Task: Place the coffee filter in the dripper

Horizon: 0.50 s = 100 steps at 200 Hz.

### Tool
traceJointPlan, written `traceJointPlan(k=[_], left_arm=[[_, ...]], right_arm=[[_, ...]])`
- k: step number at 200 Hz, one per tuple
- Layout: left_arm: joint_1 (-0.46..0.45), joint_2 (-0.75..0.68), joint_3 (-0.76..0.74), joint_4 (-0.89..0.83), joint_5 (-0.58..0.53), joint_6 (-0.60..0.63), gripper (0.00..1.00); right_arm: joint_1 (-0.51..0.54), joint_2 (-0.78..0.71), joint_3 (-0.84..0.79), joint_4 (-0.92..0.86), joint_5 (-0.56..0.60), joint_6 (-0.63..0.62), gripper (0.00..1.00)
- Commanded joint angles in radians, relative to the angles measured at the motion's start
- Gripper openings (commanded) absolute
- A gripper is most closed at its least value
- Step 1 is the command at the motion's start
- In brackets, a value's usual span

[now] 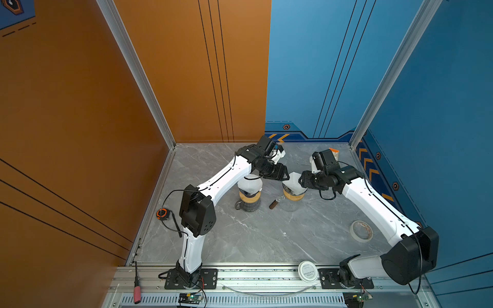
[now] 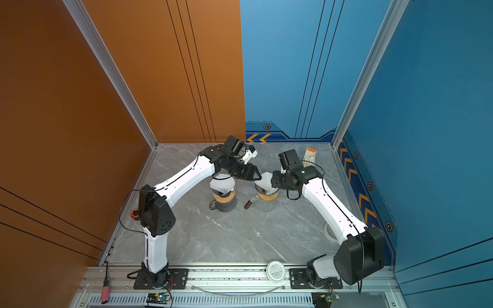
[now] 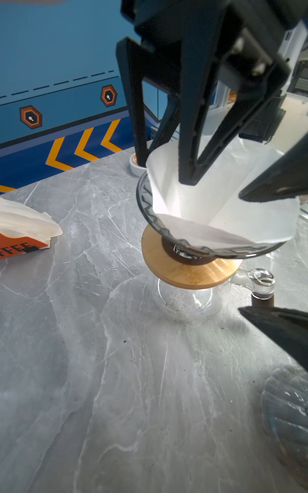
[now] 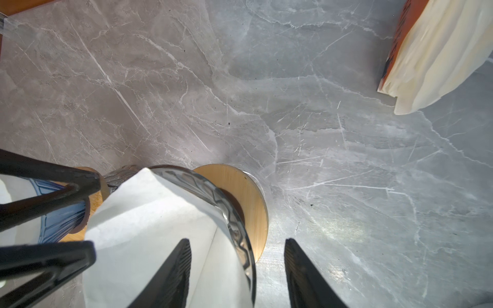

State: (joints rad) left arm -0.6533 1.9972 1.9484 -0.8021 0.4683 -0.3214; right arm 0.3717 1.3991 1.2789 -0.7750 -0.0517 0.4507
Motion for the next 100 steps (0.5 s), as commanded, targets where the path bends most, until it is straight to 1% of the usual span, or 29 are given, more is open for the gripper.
traceJointPlan(k=[1,28,38,46,61,75,76,78,100], left_arm=[[0.002,-0.067,0.041,-0.014,-0.033,0.015,0.71],[-0.001,-0.105,0.052,-0.014,-0.069,0.032,0.80],[-0.004,-0.125,0.053,-0.014,-0.084,0.054,0.81],[-0.007,-0.146,0.051,-0.013,-0.098,0.084,0.82],[-0.015,-0.196,0.035,-0.010,-0.156,0.140,0.85],[-0.019,-0.249,0.010,0.001,-0.197,0.183,0.85],[-0.020,-0.253,0.007,0.002,-0.201,0.186,0.88],[-0.020,-0.260,0.002,0.004,-0.207,0.190,0.90],[-0.020,-0.372,-0.103,0.064,-0.280,0.219,0.95]], right_arm=[[-0.004,-0.038,0.026,-0.027,0.030,-0.013,0.56],[-0.004,-0.072,0.039,-0.022,0.045,-0.049,0.56],[-0.003,-0.091,0.039,-0.014,0.056,-0.062,0.57],[-0.003,-0.110,0.035,-0.001,0.069,-0.070,0.60],[-0.004,-0.148,0.020,0.029,0.097,-0.086,0.66],[-0.005,-0.188,0.000,0.072,0.117,-0.101,0.72],[-0.005,-0.191,-0.001,0.075,0.117,-0.103,0.72],[-0.005,-0.196,-0.005,0.082,0.120,-0.104,0.73],[-0.021,-0.259,-0.054,0.173,0.132,-0.114,0.83]])
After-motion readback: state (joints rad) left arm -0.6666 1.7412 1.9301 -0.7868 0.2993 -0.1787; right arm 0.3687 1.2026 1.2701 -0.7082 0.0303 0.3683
